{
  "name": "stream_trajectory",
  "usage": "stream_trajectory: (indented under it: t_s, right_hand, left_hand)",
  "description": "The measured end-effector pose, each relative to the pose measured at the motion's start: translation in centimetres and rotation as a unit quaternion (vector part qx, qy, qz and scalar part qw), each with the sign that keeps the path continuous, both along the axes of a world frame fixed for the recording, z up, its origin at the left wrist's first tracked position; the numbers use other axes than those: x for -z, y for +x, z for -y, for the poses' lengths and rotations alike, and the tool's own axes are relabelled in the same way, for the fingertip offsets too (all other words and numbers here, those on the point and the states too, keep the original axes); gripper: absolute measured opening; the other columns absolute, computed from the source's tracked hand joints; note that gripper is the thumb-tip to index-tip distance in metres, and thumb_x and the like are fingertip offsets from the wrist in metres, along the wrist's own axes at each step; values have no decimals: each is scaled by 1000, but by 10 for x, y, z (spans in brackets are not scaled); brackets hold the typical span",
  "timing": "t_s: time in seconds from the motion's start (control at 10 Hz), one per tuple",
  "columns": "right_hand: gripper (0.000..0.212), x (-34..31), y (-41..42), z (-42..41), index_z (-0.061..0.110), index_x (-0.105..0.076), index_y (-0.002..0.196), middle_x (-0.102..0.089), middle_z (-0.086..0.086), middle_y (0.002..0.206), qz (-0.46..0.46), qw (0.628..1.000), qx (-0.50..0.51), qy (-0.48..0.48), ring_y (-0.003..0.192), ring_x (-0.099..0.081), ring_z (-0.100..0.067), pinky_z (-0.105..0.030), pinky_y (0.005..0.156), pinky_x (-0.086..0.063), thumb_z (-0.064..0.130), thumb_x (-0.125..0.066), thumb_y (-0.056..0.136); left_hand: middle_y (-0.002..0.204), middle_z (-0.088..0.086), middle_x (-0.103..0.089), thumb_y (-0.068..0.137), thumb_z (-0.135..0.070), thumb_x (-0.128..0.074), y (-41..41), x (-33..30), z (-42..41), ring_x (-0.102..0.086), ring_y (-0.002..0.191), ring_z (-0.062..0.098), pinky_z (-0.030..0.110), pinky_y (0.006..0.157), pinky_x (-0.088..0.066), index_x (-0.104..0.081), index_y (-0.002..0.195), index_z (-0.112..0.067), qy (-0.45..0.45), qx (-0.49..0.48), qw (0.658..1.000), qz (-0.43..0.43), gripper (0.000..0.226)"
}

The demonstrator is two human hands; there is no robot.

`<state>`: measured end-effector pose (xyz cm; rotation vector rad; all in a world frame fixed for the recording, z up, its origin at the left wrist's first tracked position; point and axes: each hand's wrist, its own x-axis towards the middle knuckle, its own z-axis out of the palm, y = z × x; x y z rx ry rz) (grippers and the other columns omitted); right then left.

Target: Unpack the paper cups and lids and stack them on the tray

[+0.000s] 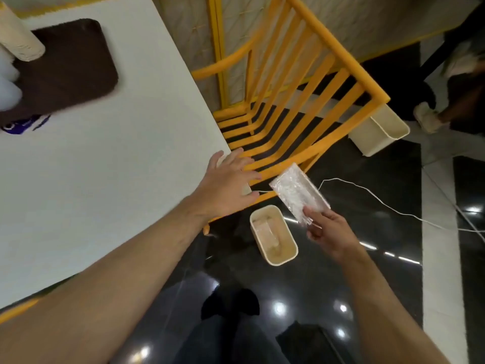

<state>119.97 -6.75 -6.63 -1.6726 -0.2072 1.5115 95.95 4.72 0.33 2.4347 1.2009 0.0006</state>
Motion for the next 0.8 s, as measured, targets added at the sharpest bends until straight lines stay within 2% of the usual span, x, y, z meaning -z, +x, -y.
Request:
stream_trajectory:
  t_s: [0.1,0.2,0.4,0.5,0.6,0.7,0.8]
  right_hand:
    - [14,76,-3,14,17,-66,97,-72,-7,78,-19,995,59,-75,64,-67,-17,-28,61,-45,12,-75,87]
    - [17,148,-8,18,22,-65,97,-73,-3,90,-40,989,56,-132,78,-71,-19,-34,69,-48,17,-77,86]
    - [25,265,-27,11,22,-62,111,-71,1,101,-40,973,58,-220,87,-71,-15,-37,67,-46,18,-74,90]
    - [40,304,-35,9,17,-56,126,-63,-3,112,-33,963,35,-265,96,-65,-27,-42,72,-47,21,-73,91]
    - [62,328,-38,15,11,-44,140,-52,-11,135,-16,955,19,-296,116,-56,-38,-47,82,-45,25,-77,88]
    - [67,328,-42,21,8,-42,142,-48,-15,133,8,956,33,-292,119,-55,-41,-44,74,-51,16,-78,87]
    - [59,312,-46,23,14,-46,140,-51,-13,123,40,962,42,-266,103,-61,-34,-39,65,-51,6,-74,88]
  left_hand:
    - [145,0,-49,93,-43,-57,8,39,0,-24,146,22,52,120,-7,-63,126,-30,74,51,992,-91,35]
    - [123,2,-59,88,-32,-62,9,61,2,-40,131,24,52,117,-18,-65,114,-23,171,52,980,-92,28]
    - [109,3,-63,83,-25,-68,6,77,-2,-48,122,26,54,111,-23,-69,101,-21,212,43,976,-22,18]
    - [108,3,-64,83,-25,-67,4,82,-4,-49,123,28,54,109,-24,-69,100,-21,227,45,973,-10,18]
    - [108,3,-64,83,-25,-65,4,86,-5,-48,124,27,54,109,-23,-69,100,-22,229,50,972,-10,18]
    - [107,3,-64,83,-24,-66,4,85,-5,-49,123,27,53,109,-23,-69,100,-21,236,48,971,5,17]
    - [105,1,-63,83,-25,-68,4,82,-5,-50,120,24,52,111,-23,-70,99,-21,216,47,975,14,17]
